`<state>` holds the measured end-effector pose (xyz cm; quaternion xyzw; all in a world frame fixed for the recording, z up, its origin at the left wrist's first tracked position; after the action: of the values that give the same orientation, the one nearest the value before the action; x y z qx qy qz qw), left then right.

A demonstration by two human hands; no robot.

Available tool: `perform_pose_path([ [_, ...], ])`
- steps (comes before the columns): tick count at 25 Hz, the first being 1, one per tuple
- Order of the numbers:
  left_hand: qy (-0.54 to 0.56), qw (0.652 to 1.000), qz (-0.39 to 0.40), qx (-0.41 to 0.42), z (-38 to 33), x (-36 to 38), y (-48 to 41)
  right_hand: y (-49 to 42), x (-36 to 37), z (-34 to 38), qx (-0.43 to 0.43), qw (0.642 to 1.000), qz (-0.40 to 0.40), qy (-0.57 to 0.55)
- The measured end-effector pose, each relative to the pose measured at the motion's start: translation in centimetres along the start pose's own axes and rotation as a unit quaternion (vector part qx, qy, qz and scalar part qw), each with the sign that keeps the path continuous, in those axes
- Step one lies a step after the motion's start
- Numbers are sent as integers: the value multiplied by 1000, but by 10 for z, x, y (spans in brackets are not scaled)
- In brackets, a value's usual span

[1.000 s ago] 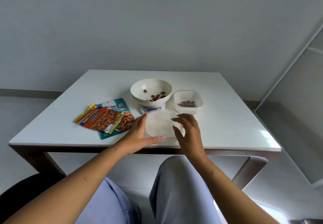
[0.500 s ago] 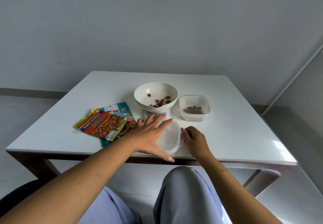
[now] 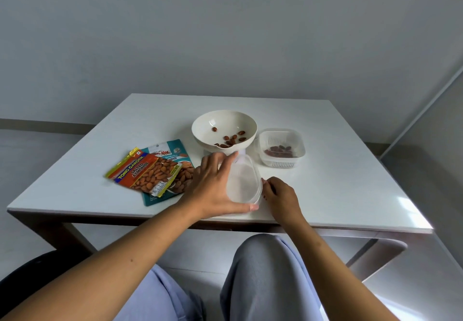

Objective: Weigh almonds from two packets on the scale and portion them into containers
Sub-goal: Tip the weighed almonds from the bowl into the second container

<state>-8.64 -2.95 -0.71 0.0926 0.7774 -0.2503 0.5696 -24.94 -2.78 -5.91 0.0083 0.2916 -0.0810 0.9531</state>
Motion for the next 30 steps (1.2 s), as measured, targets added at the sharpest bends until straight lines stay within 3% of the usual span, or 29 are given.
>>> perform_pose_path([
  [5,194,978,-78,22,20,-18,13,-1,-6,-5,6,999,-14,-32],
  [9,395,889,-218,-78,74,-23,36,-4,-18,-3,-3,996,-76,-40],
  [13,411,862,-279,-101,93,-18,42,-24,-37,37,-45,989,-131,-47],
  [16,399,864,-282,-116,97,-12,42,-63,-29,58,35,993,-57,-97],
  [19,385,874,-275,-108,99,-7,41,-96,-12,68,102,992,3,-77],
  [24,390,875,-264,-111,98,-3,39,-126,15,53,168,982,31,-75],
  [30,407,868,-264,-105,100,-2,39,-104,8,63,111,992,18,-63],
])
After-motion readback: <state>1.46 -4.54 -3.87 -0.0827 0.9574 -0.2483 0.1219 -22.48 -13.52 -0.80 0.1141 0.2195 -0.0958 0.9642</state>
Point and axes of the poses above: each hand's wrist, its own y-axis away from the middle knuckle, its own x-axis out of the palm, z = x × y, the point moved 8 cm from there along -y, towards the middle knuckle, and after that the axes turned 3 degrees about x, right-handed, at the moved point
